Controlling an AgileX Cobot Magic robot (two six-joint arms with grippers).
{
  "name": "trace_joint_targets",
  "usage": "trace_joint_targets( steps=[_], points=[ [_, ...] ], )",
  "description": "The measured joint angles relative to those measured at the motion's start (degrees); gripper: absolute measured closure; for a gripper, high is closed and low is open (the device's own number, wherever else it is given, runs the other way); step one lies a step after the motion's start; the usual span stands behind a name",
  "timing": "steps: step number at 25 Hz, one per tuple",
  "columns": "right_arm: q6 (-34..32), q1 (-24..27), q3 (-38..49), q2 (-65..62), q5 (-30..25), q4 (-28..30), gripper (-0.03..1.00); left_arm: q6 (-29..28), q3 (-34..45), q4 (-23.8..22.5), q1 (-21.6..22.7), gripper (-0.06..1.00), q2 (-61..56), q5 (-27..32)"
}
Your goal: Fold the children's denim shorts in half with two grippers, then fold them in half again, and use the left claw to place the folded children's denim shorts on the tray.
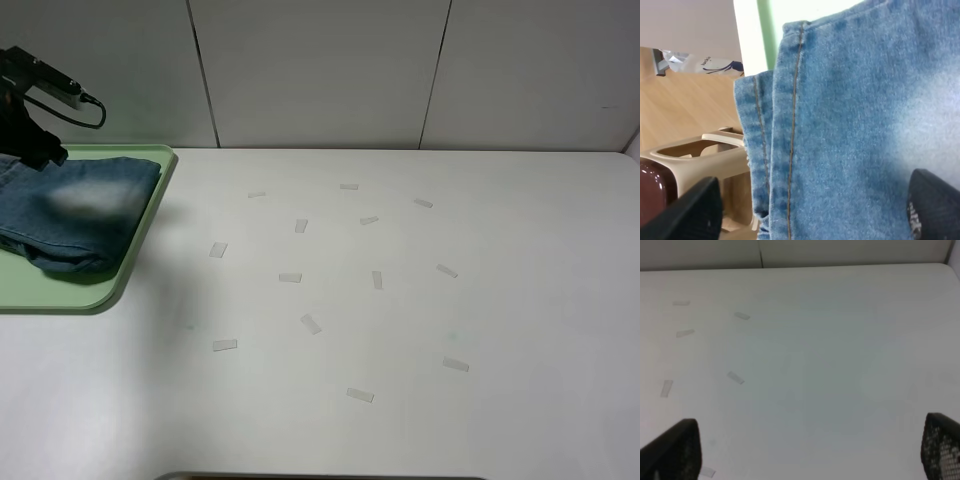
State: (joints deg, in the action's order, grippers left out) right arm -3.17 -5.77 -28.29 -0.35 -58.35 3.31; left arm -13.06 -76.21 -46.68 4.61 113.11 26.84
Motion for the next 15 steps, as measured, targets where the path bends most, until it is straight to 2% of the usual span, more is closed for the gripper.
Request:
trace_joint_targets(
  steps=[7, 15],
  points=[
    [0.0, 0.0, 0.0, 0.0, 0.0, 0.0, 0.30, -2.7, 0.0, 1.7, 0.0, 0.19, -2.2, -0.9],
    [0.0, 0.0, 0.0, 0.0, 0.0, 0.1, 0.30, -3.5, 2.7, 7.0, 0.0, 0.19, -18.4, -7.2]
  ],
)
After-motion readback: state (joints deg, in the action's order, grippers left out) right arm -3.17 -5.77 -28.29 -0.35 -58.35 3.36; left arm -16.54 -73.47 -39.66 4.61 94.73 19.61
